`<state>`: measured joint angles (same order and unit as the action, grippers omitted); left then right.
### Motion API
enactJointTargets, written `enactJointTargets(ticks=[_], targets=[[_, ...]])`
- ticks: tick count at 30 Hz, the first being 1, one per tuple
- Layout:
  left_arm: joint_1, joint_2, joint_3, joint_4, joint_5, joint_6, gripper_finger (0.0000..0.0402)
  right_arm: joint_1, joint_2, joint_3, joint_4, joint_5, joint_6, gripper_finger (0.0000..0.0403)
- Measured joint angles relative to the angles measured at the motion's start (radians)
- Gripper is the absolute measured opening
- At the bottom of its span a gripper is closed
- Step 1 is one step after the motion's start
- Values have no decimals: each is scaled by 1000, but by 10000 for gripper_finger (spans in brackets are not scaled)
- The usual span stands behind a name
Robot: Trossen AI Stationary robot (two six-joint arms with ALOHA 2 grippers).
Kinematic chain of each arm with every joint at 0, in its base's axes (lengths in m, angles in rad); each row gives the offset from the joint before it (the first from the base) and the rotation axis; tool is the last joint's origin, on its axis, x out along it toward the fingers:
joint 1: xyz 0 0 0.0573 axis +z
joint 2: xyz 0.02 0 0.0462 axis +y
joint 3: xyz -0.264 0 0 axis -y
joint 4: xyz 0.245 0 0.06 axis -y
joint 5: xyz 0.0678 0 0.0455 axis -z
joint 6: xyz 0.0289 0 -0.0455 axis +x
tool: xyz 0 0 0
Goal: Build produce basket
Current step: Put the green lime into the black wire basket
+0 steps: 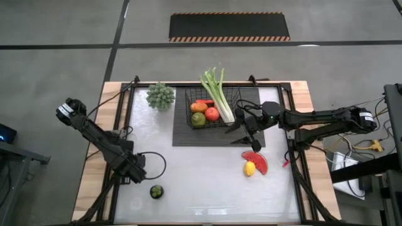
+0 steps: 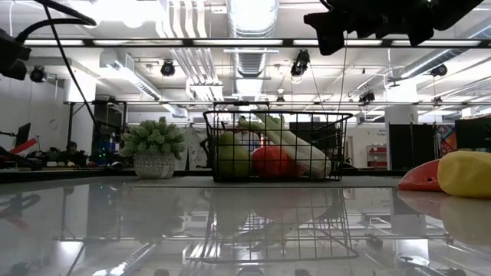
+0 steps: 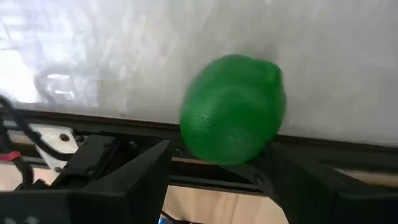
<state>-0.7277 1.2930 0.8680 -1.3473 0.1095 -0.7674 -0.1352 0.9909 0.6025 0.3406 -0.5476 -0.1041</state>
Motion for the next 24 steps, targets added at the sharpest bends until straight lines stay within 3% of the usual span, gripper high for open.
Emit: enactJointTargets(ticks=[10, 19, 24], targets=[[-1, -3, 17, 48, 64, 78, 246, 0, 0, -2, 2, 0, -3, 215], [-1, -4, 8, 107, 42, 85, 357, 0, 0, -2, 5, 0, 5, 215], [-1, 0, 7, 108, 41, 19, 379, 0, 0, -5, 6, 0, 15, 215]])
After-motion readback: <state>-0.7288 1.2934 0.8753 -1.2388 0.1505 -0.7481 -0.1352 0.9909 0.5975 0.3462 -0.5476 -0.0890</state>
